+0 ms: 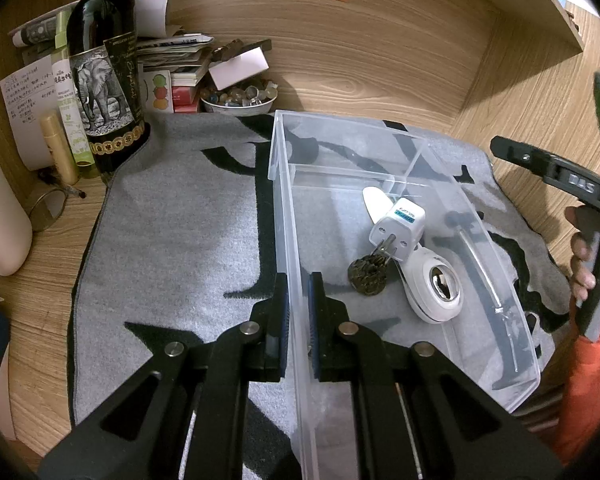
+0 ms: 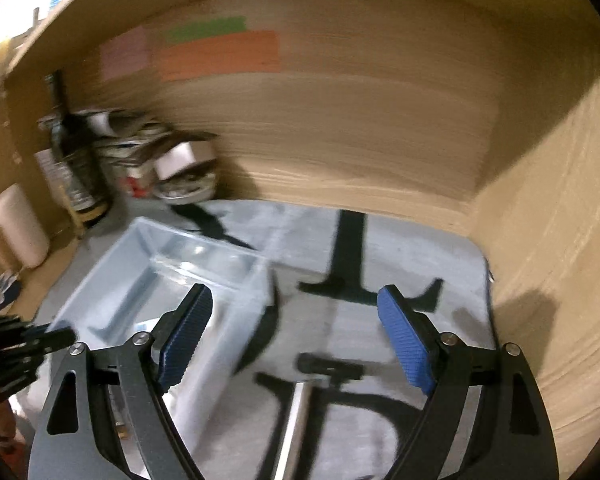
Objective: Organize rigid objects
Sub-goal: 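Grasp the black pump head with the right gripper and lift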
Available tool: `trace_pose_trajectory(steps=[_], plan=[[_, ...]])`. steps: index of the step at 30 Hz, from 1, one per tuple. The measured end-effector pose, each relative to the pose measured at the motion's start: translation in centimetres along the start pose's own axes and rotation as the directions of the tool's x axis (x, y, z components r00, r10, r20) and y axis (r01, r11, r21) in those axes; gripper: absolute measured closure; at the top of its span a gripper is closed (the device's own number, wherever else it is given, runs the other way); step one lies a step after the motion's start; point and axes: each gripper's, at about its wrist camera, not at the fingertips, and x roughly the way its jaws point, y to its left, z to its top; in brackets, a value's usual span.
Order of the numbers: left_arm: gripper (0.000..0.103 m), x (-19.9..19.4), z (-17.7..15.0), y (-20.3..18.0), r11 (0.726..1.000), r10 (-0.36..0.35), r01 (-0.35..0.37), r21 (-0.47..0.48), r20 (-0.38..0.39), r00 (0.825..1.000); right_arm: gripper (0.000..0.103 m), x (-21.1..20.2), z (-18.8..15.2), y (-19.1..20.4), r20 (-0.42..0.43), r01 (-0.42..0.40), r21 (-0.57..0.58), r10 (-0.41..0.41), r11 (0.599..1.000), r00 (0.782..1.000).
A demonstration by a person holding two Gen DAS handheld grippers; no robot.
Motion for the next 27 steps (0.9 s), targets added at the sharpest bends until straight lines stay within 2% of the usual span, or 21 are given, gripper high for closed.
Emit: trace_pose_trajectory(steps=[3, 8, 13, 20, 21, 22, 24, 27], plan=[[0.095, 0.0, 0.0, 0.0, 1.0, -0.001, 0.001, -0.001, 0.0, 1.0, 0.02, 1.4, -0.3, -1.8, -0.032, 0.037, 0.041, -0.036, 0.998, 0.999], [0.095, 0.0, 0.0, 0.0, 1.0, 0.0, 0.0, 0.0, -0.001, 1.0, 0.02, 4.2, -1.8, -3.7, -0.127, 0.055, 0.091, -0.043, 0.994, 0.991], [0.095, 0.0, 0.0, 0.0, 1.0, 0.0, 0.0, -0.001, 0.0, 1.0, 0.02, 6.6, -3.8, -4.1, -0.23, 0.009, 0.134, 0.022, 0.991, 0.973], [0.095, 0.0, 0.0, 0.0, 1.0, 0.0, 0.0, -0.001, 0.0, 1.0, 0.021, 7.9, -4.9, -3.6, -0.285, -0.005, 0.134, 0.044, 0.991, 0.958], [0.095, 0.0, 0.0, 0.0, 1.0, 0.0, 0.0, -0.001, 0.0, 1.0, 0.023, 8.1, -5.0, -3.5, -0.291, -0.011, 0.134, 0.05, 0.991, 0.955], [0.095, 0.0, 0.0, 0.0, 1.0, 0.0, 0.0, -0.001, 0.0, 1.0, 0.034, 8.2, -5.1, -3.4, -0.297, -0.015, 0.133, 0.054, 0.991, 0.953], [0.095, 0.0, 0.0, 0.0, 1.0, 0.0, 0.0, 0.0, 0.0, 1.0, 0.047, 8.3, -5.2, -3.1, -0.307, -0.025, 0.118, 0.061, 0.993, 0.95], [0.095, 0.0, 0.0, 0.0, 1.0, -0.001, 0.001, -0.001, 0.0, 1.0, 0.047, 7.9, -5.1, -2.8, -0.296, -0.03, 0.107, 0.06, 0.994, 0.953]])
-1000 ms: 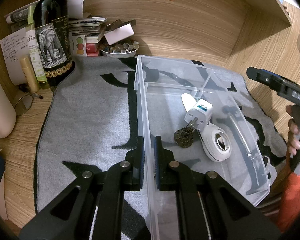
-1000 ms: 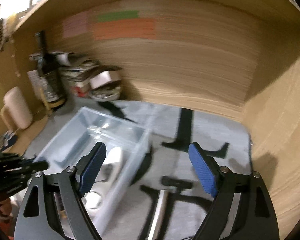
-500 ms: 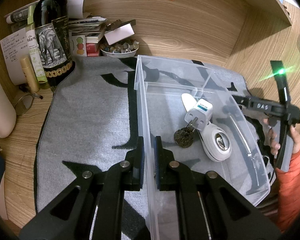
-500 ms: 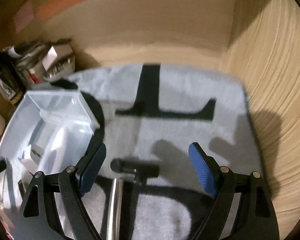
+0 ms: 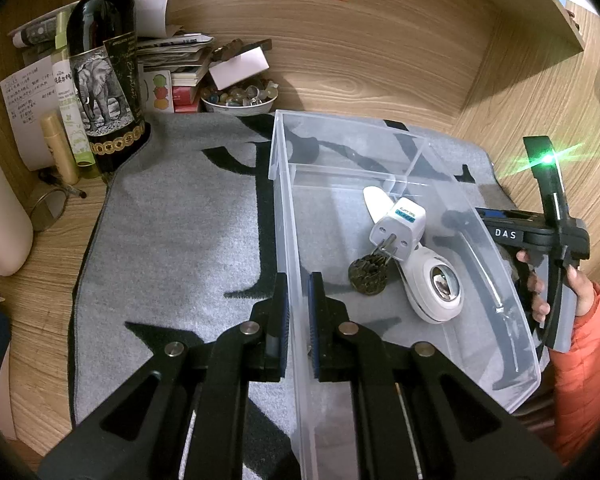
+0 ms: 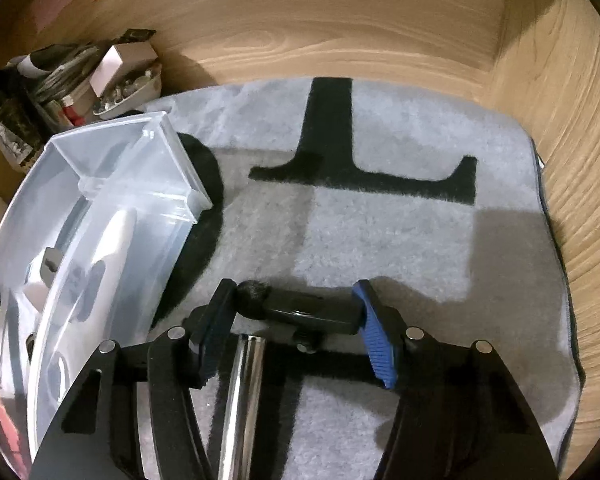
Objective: Organize rigid objects
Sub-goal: 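Grasp the black pump head with the right gripper and lift, then carry the black pump into the clear box and open the right gripper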
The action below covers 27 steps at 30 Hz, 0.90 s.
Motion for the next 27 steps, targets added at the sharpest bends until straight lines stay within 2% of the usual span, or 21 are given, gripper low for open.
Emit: trace_pose_trajectory(steps=[5, 12, 21, 27], plan=[[0.095, 0.0, 0.0, 0.0, 1.0, 0.001, -0.001, 0.001, 0.0, 1.0, 0.048, -1.4, -0.1, 0.4, 0.031, 0.015, 0.0, -0.015, 1.0, 0.999], [0.095, 0.0, 0.0, 0.0, 1.0, 0.001, -0.001, 0.001, 0.0, 1.0, 0.048, -5.0, 0.5, 1.3, 0.132, 0.012, -0.035, -0.008, 0.999, 0.991], [0.095, -0.1, -0.1, 0.1, 1.0, 0.001, -0.001, 0.001, 0.0, 1.0, 0.048, -9.2, 1.2, 4.2, 0.255, -0.016, -0.097, 0.041, 0.995, 0.966], [0.095, -0.1, 0.0, 0.1, 1.0, 0.001, -0.001, 0.001, 0.0, 1.0, 0.048, -10.8, 1.3, 6.6, 0.304, -0.043, -0.152, 0.088, 0.987, 0.949]])
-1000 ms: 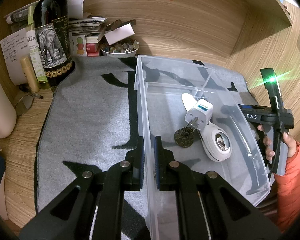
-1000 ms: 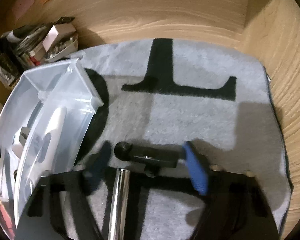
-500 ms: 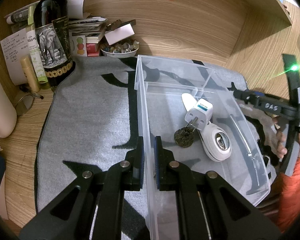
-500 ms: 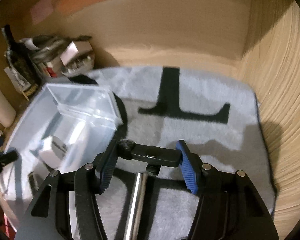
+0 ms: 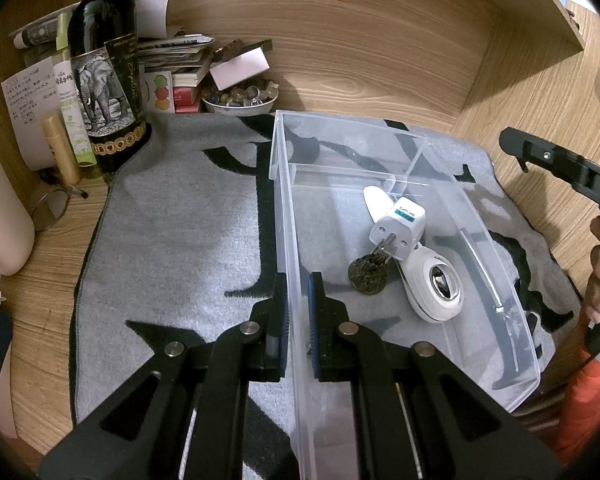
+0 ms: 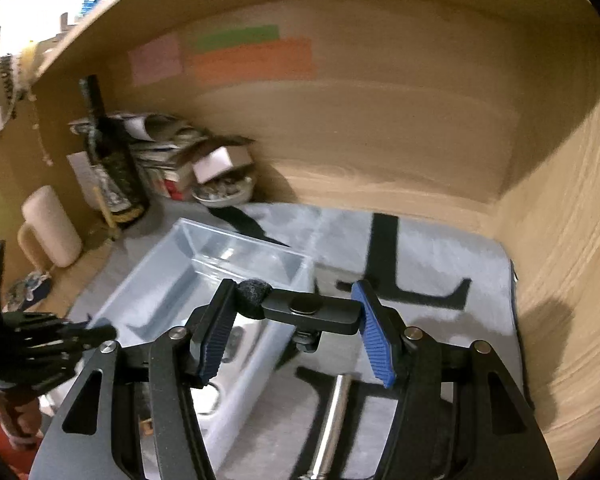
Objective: Organize rigid objects
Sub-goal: 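Carry the black pump into the clear box and open the right gripper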
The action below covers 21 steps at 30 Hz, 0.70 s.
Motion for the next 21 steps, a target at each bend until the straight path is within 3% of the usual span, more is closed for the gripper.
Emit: trace_pose_trajectory(steps=[8, 21], plan=[[0.095, 0.0, 0.0, 0.0, 1.0, 0.0, 0.0, 0.0, 0.0, 1.0, 0.048, 0.2, -0.6, 3.4, -0.019, -0.06, -0.085, 0.058, 0.995, 0.998], [0.095, 0.0, 0.0, 0.0, 1.0, -0.001, 0.001, -0.002, 0.001, 1.0, 0.048, 3.5, -3.5, 7.4, -0.164, -0.15, -0.164, 0.123, 0.975, 0.979]])
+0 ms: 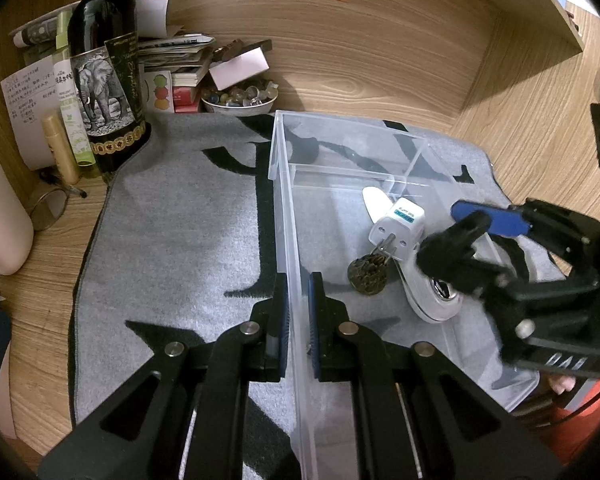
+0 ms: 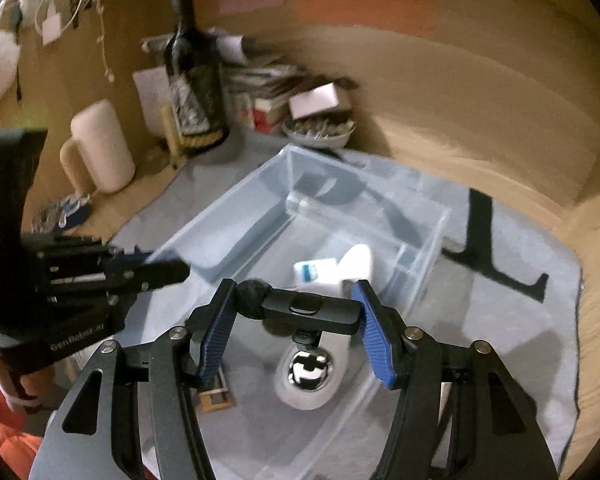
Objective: Organize rigid objects
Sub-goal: 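Carry the black pump into the clear box and open the right gripper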
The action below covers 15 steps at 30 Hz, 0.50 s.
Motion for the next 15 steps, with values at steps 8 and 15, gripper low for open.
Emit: trace_pose_trajectory(steps=[8, 15], plan=[[0.095, 0.0, 0.0, 0.0, 1.0, 0.0, 0.0, 0.001, 0.0, 1.0, 0.047, 1.5, -0.4, 0.7, -0.057, -0.008, -0.021, 0.006, 1.0, 0.998], [0.095, 0.0, 0.0, 0.0, 1.0, 0.0, 0.0, -0.001, 0.0, 1.0, 0.037, 1.3, -0.5, 0.6, -0.042, 0.005, -0.018, -0.006, 1.0, 0.999]])
